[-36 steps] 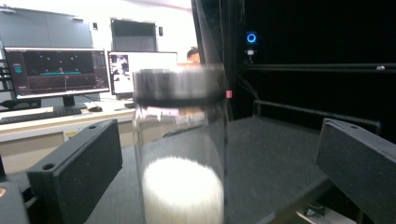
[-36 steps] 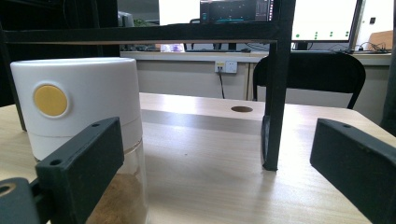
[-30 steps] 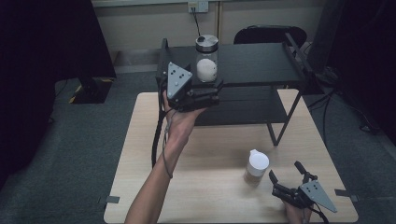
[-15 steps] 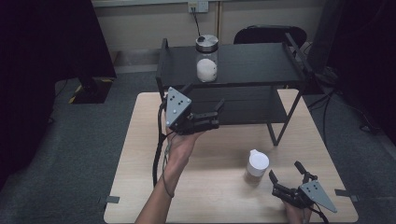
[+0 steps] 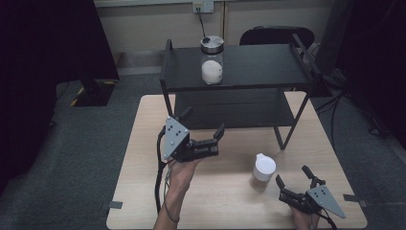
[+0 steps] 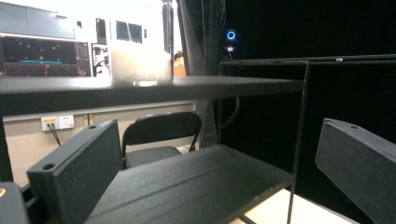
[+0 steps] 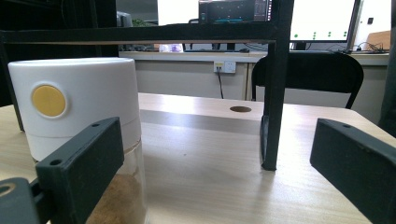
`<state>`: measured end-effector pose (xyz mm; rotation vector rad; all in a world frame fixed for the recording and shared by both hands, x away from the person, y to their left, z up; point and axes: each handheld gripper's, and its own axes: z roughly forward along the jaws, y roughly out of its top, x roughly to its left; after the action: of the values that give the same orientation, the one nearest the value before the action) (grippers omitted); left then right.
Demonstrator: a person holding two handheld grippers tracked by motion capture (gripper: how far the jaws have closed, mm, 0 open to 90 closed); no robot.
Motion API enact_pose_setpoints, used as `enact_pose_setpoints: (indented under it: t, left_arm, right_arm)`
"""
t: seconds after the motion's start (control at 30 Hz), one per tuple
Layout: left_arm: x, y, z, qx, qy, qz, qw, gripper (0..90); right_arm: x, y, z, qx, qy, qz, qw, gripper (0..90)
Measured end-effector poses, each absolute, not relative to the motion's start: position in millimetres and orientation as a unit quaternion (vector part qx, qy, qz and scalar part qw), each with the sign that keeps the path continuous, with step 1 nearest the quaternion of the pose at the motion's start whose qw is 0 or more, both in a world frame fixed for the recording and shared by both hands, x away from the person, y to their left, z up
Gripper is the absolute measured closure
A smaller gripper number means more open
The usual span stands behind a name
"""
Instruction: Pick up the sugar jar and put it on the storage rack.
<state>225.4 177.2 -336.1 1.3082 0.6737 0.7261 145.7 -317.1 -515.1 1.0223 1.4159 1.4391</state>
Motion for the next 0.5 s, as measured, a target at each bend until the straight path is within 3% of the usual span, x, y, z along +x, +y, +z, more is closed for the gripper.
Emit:
enact_pose_setpoints:
  t: [0.5]
  left_arm:
    - [205,178,-383,0.584,0.308,0.318,0.681,0.0]
  right_arm:
    - [146,-317,-515,0.409,0.566,0.575,0.426,1.5]
